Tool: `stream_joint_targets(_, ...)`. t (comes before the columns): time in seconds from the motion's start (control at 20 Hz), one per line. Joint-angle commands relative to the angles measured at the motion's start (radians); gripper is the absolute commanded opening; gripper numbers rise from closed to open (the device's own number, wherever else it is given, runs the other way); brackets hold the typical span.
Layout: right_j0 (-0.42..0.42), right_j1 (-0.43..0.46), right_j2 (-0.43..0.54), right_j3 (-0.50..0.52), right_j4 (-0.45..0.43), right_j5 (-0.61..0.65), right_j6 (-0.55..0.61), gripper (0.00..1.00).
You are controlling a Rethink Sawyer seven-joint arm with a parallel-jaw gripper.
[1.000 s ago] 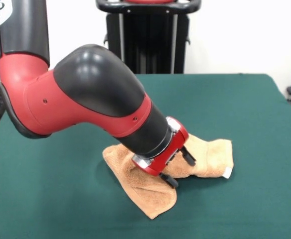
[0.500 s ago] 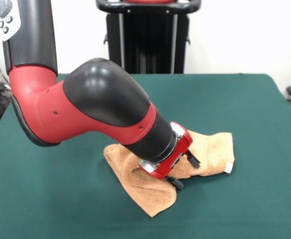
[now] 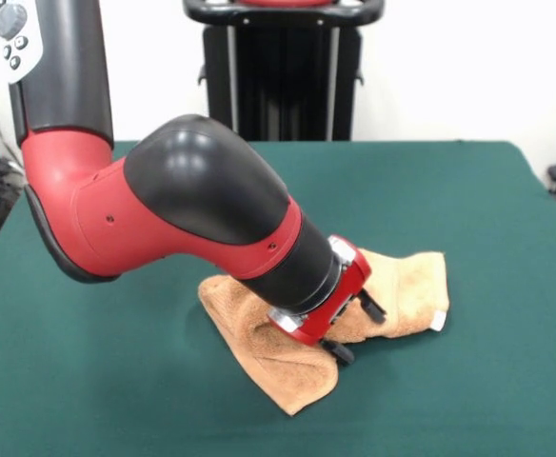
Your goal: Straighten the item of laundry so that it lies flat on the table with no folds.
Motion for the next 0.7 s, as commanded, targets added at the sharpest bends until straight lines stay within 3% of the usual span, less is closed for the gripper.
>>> stream_joint_targets(0.05, 0.024, 0.042, 0.014, 0.113, -0.044, -0.089, -0.143, 1.0)
stream_joint_targets(0.7, 0.016, 0.01, 0.015, 0.142, -0.042, -0.132, -0.096, 1.0)
